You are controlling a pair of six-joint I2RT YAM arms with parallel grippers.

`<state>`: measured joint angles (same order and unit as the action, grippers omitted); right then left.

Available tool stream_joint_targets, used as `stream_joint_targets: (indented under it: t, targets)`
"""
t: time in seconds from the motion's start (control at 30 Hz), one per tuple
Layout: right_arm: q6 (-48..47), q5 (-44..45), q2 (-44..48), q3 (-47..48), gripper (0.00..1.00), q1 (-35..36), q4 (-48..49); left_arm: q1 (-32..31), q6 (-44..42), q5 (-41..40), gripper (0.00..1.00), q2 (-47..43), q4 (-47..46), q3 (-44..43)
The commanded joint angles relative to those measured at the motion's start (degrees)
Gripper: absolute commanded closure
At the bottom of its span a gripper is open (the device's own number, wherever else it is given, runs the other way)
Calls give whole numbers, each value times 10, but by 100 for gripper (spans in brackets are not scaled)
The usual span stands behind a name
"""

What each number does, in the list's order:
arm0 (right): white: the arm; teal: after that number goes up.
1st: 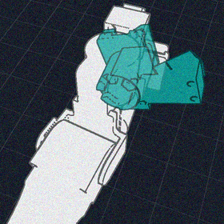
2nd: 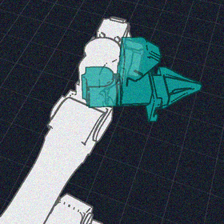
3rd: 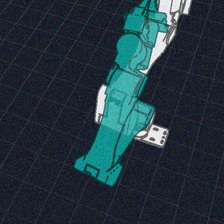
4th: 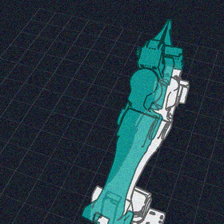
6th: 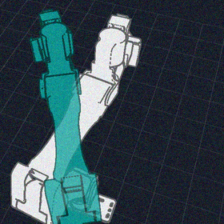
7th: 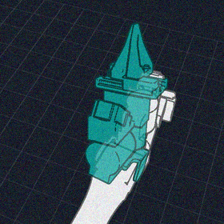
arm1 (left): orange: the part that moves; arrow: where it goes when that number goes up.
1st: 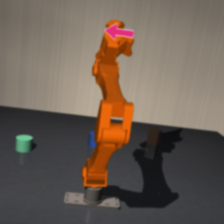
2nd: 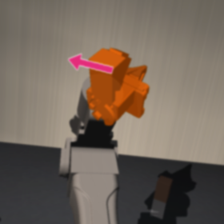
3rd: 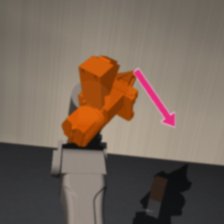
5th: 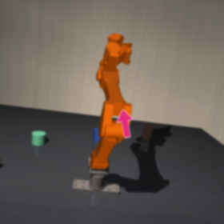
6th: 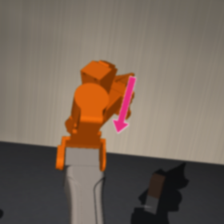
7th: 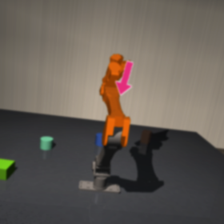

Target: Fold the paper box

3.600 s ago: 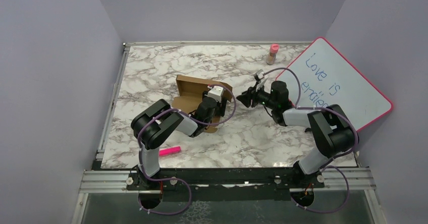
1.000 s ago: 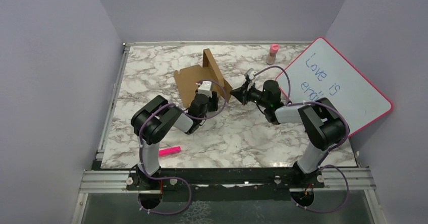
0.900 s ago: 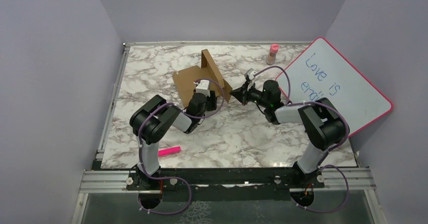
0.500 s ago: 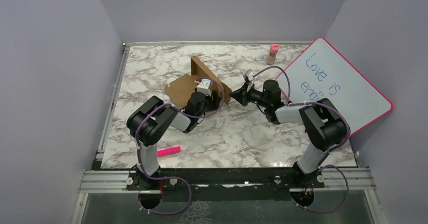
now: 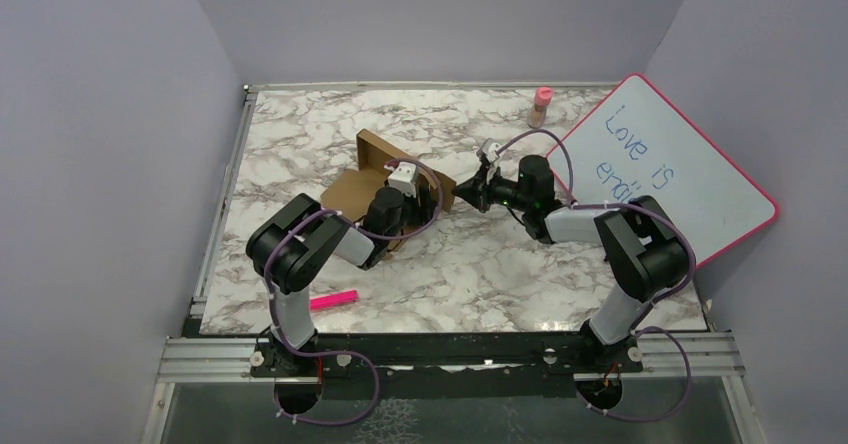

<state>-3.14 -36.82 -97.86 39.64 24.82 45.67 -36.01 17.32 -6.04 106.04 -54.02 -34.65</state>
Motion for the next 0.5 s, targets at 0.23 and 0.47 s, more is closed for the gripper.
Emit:
stream_joint_targets:
  t: [0.23, 0.47]
  targets:
    - [-20, -21, 8, 21, 94, 4, -31, 1, -4, -33, 40, -40, -2, 21]
    - [-18, -23, 9, 21, 94, 5, -31, 1, -31, -91, 39, -68, 12, 33]
